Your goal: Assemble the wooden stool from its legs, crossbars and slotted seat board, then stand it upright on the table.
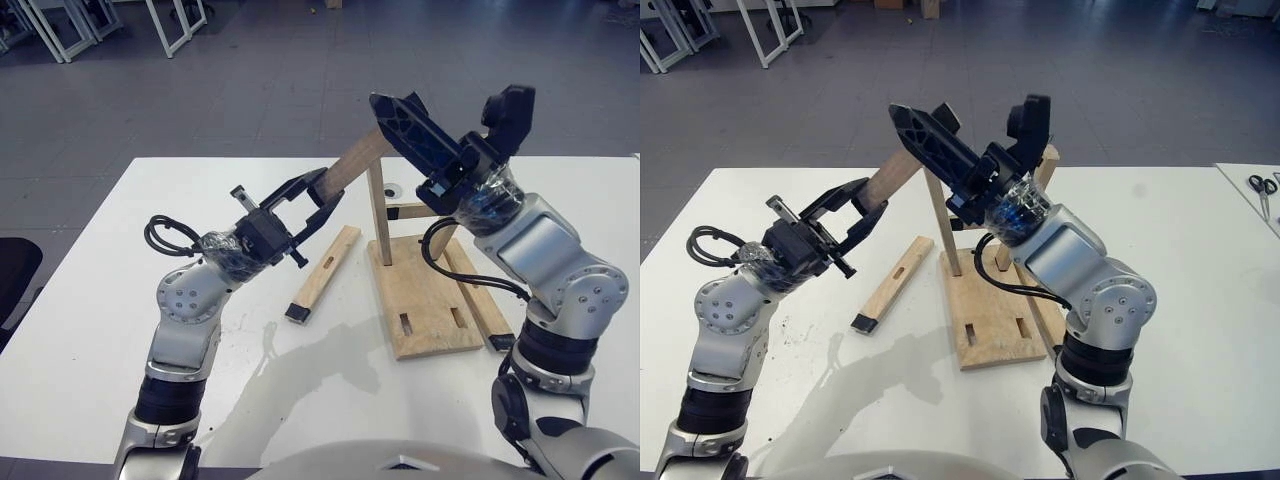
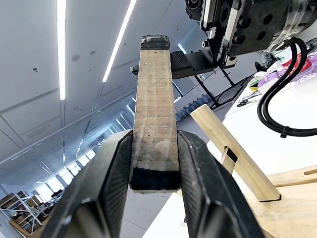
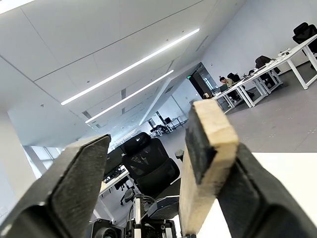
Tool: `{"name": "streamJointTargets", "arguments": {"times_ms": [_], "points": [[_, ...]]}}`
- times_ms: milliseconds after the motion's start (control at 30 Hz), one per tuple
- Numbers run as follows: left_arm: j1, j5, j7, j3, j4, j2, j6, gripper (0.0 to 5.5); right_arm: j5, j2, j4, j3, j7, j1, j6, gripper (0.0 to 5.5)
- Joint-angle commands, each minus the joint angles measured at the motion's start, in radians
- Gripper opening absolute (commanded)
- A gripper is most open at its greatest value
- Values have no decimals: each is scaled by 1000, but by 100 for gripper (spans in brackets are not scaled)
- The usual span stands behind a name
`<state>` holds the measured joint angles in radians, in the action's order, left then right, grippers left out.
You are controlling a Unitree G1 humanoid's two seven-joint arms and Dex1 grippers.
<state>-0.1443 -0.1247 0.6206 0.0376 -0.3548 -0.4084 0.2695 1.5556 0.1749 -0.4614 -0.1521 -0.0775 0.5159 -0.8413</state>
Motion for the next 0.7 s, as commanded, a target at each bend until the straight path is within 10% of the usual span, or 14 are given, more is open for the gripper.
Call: {"name": "streamJointTargets", "arguments": {"times_ms": [33,433,700], "points": [[4,20,-4,-7,29,-20,23,132,46,26,6,9,-12,-5,20,266],[-9,-16,-2,0,8,-14,7,132,-44,113,55,40,-7,-45,36,55],[3,9,-7,8,8,-28,-11,212,-24,108,77,3,-18,-10,79,41]]}}
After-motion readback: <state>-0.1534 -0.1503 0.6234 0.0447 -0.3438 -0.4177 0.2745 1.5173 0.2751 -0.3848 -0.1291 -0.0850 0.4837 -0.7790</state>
